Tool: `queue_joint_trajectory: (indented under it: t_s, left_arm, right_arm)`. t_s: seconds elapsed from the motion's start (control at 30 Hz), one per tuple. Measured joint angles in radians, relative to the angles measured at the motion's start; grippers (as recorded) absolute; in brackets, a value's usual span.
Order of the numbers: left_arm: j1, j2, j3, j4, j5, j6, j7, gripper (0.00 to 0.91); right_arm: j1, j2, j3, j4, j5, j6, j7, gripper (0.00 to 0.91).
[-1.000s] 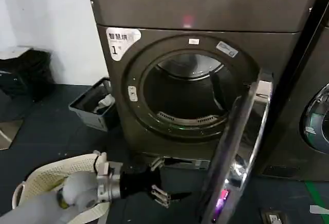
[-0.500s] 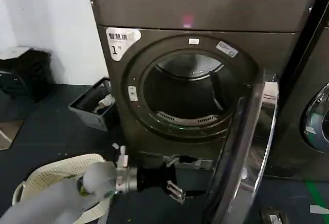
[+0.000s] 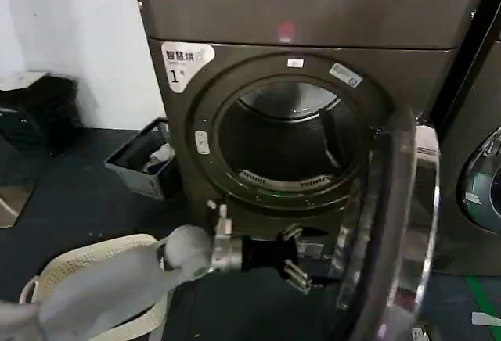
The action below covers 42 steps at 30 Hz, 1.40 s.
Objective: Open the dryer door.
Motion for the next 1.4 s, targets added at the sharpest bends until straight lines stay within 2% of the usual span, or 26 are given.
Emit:
queue_joint_trajectory:
  t_s: [0.33, 0.67, 1.07, 1.4]
  left_arm:
    - [-0.038, -0.089, 0.042, 0.04, 0.012, -0.013, -0.037, 0.907]
    - [-0.055, -0.154, 0.087, 0.032, 0.065, -0.044, -0.168, 0.907]
    - [-0.103, -0.23, 0.157, 0.073, 0.09, -0.071, -0.193, 0.907]
    - [-0.119, -0.291, 0.195, 0.124, 0.098, -0.077, -0.204, 0.907]
  right_arm:
    - [0.001, -0.002, 0.08, -0.004, -0.053, -0.033, 0.026, 0.907]
    - [-0.011, -0.007, 0.137, 0.007, -0.049, -0.041, 0.026, 0.907]
    - [-0.019, -0.023, 0.187, -0.01, -0.052, -0.054, 0.087, 0.907]
    - [0.011, -0.025, 0.247, -0.019, -0.14, -0.09, 0.115, 0.907]
